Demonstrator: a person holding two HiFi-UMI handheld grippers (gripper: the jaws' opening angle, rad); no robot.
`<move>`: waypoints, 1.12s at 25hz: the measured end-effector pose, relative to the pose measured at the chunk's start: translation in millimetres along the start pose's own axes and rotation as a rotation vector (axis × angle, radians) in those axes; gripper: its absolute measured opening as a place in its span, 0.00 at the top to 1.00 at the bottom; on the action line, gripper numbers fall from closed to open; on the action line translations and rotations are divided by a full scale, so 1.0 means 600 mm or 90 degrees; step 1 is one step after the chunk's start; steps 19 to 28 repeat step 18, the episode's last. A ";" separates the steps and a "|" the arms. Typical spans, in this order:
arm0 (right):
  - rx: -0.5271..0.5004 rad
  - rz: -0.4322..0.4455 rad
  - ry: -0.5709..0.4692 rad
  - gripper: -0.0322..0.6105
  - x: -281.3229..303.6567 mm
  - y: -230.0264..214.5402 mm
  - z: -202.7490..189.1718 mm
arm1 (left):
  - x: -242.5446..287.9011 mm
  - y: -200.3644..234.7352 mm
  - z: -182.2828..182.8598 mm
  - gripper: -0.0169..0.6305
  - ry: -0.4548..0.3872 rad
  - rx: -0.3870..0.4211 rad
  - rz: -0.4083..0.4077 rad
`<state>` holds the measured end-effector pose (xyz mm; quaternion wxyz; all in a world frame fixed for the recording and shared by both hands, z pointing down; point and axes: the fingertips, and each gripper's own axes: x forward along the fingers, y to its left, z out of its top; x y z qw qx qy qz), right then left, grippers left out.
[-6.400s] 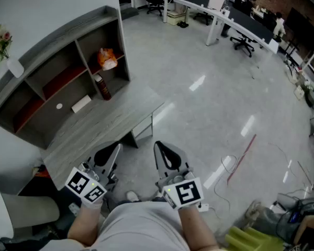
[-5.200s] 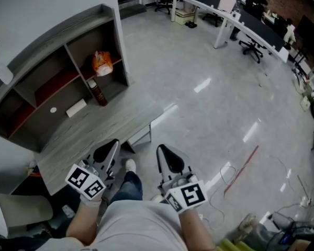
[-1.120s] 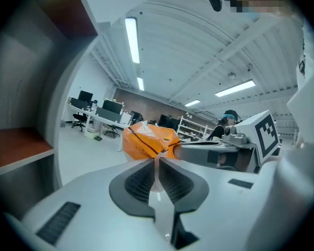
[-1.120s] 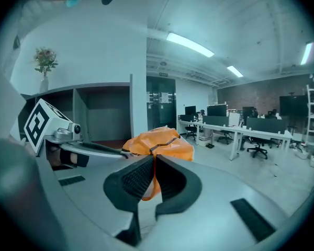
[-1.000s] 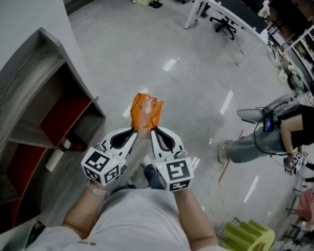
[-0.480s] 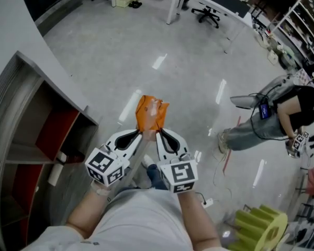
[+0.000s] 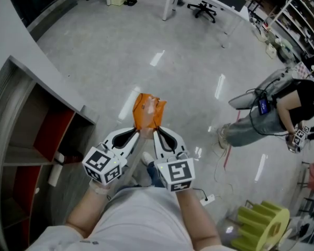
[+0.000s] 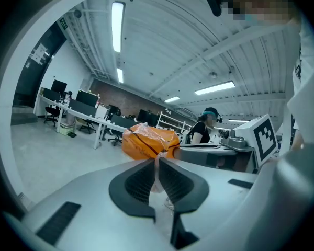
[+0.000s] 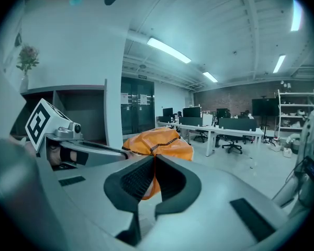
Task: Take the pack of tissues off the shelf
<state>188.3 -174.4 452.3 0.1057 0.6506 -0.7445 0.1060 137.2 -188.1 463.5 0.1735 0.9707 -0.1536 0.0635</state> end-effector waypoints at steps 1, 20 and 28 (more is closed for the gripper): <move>0.001 0.000 0.000 0.91 0.000 0.000 -0.001 | 0.000 -0.001 0.000 0.92 0.000 0.000 0.001; -0.020 -0.005 -0.022 0.91 0.003 -0.003 0.001 | -0.003 -0.005 0.006 0.92 -0.003 0.010 -0.001; -0.020 -0.005 -0.022 0.91 0.003 -0.003 0.001 | -0.003 -0.005 0.006 0.92 -0.003 0.010 -0.001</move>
